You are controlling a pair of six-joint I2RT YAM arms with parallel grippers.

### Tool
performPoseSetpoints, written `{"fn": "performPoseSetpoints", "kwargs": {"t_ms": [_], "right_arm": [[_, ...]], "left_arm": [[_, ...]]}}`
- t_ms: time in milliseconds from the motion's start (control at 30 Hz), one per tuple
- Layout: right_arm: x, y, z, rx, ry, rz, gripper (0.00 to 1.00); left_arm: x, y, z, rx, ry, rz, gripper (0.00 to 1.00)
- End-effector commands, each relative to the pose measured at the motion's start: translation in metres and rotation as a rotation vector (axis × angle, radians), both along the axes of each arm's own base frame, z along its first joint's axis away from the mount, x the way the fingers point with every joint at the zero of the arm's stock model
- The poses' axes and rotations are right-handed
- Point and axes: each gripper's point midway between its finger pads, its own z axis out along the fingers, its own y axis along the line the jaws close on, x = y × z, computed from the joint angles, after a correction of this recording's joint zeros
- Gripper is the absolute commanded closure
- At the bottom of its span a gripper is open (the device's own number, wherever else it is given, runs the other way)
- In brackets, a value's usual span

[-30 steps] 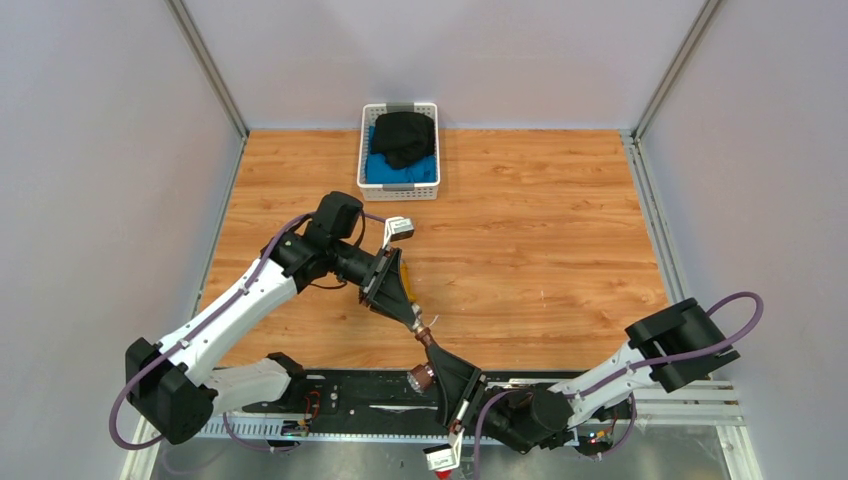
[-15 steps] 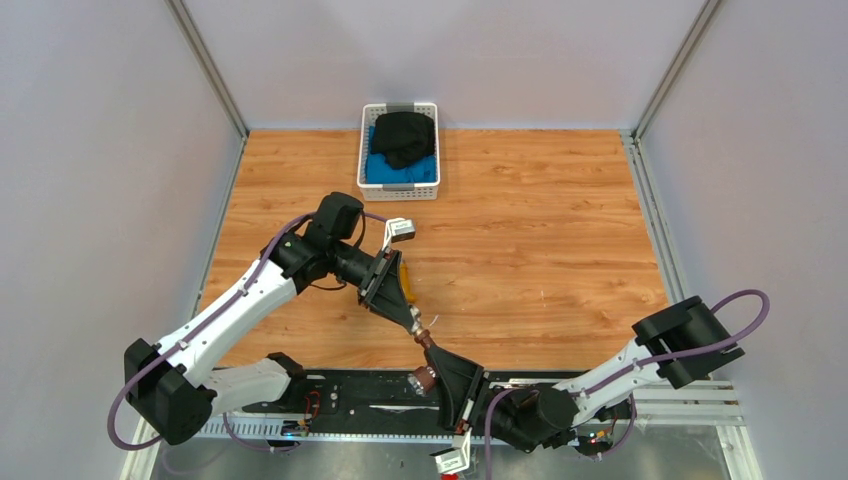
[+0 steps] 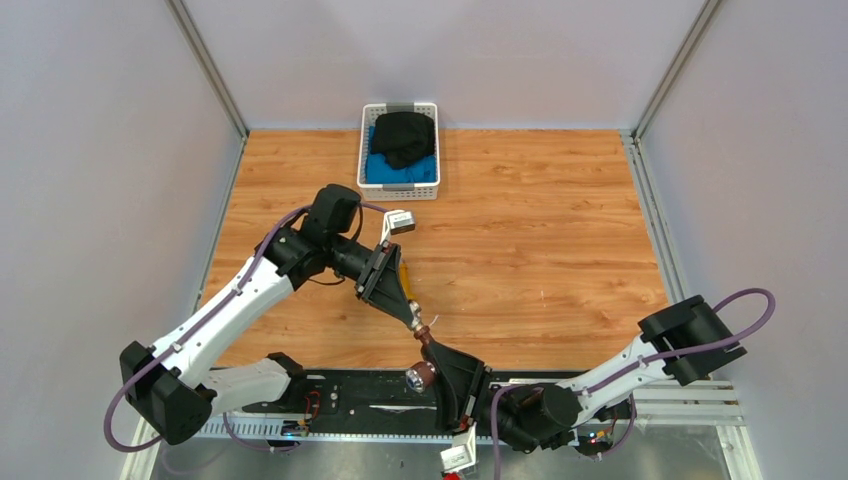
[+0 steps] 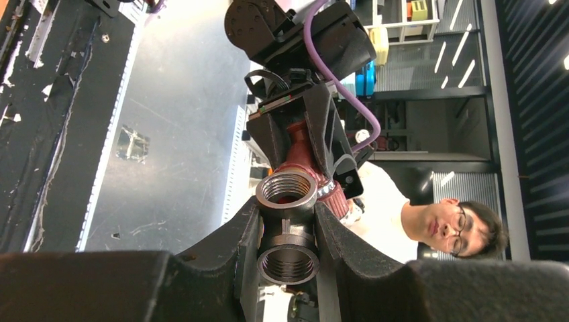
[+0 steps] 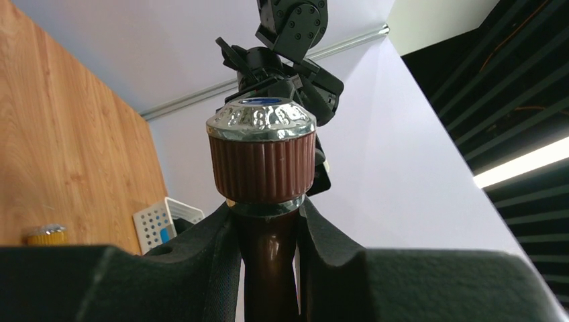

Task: Install the water faucets
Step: Install the water faucet onto the adaptor.

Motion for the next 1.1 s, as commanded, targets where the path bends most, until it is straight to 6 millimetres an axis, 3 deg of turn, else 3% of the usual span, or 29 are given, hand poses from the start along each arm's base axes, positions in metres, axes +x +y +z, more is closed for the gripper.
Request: {"fn": "performPoseSetpoints", "kwargs": {"t_ms": [0, 367, 767, 1067], "right_arm": [[0.013, -0.01, 0.022, 0.182, 0.239, 0.008, 1.0], [0.015, -0.013, 0.029, 0.291, 0.42, 0.088, 1.0], [0.022, 0.0, 0.03, 0.454, 0.61, 0.154, 1.0], [0.044, 0.006, 0.026, 0.509, 0.669, 0.094, 1.0]], "left_arm": [[-0.02, 0.006, 0.025, -0.074, -0.013, -0.093, 1.0], [-0.019, 0.005, 0.032, -0.105, -0.043, -0.113, 1.0], [-0.014, 0.002, 0.045, -0.129, -0.107, -0.099, 1.0], [-0.01, 0.0, 0.047, -0.128, -0.124, -0.087, 1.0]]}}
